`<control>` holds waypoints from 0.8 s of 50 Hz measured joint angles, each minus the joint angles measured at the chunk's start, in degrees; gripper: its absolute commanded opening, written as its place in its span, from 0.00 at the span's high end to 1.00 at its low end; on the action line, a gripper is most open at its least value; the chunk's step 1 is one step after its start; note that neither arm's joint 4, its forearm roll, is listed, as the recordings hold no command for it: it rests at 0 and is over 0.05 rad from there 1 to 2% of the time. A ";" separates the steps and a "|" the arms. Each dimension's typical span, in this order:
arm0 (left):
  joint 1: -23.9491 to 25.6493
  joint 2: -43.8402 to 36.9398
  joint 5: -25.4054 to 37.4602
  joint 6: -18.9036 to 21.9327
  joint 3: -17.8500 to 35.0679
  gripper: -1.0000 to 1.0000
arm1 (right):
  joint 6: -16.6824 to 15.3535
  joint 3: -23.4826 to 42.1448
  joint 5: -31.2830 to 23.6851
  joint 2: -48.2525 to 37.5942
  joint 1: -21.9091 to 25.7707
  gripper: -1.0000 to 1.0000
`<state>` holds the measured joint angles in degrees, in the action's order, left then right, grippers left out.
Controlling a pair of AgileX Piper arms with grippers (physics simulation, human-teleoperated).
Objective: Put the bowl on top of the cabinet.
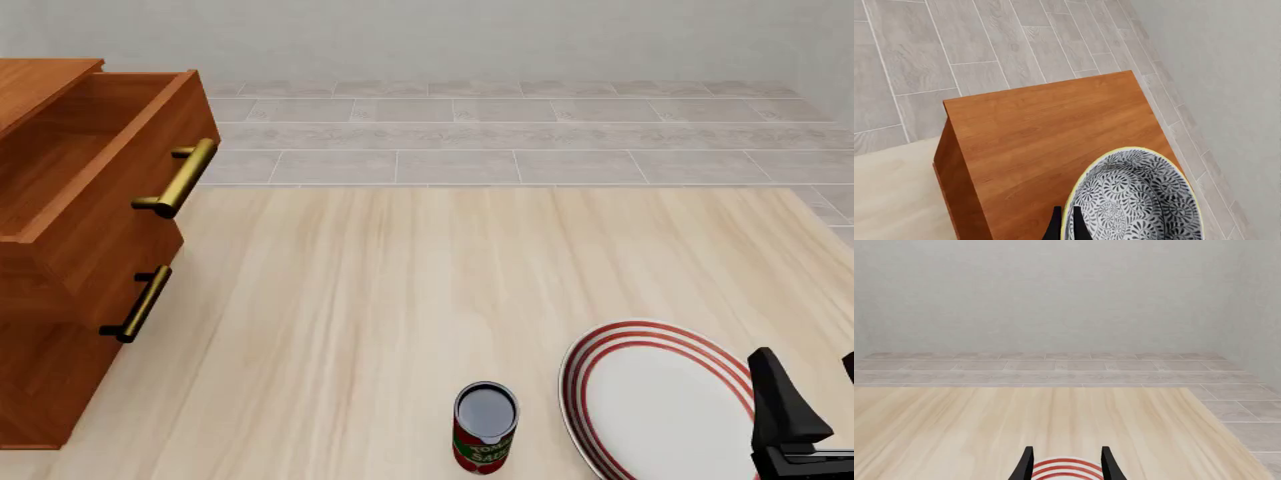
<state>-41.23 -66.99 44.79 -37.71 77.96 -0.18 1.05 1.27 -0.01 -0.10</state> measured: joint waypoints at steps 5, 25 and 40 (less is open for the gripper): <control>0.04 -0.07 -0.03 0.01 0.04 1.00 | -0.03 0.01 -0.01 0.00 0.01 0.00; 0.73 -0.29 -0.73 0.56 -0.06 0.00 | -0.06 -0.04 0.03 0.00 0.03 0.00; 0.93 0.23 -1.23 0.74 -0.14 0.00 | -0.09 -0.10 0.10 0.00 0.07 0.00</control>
<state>-40.30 -66.76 43.56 -36.97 77.82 -0.27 0.95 1.37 -0.01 -0.02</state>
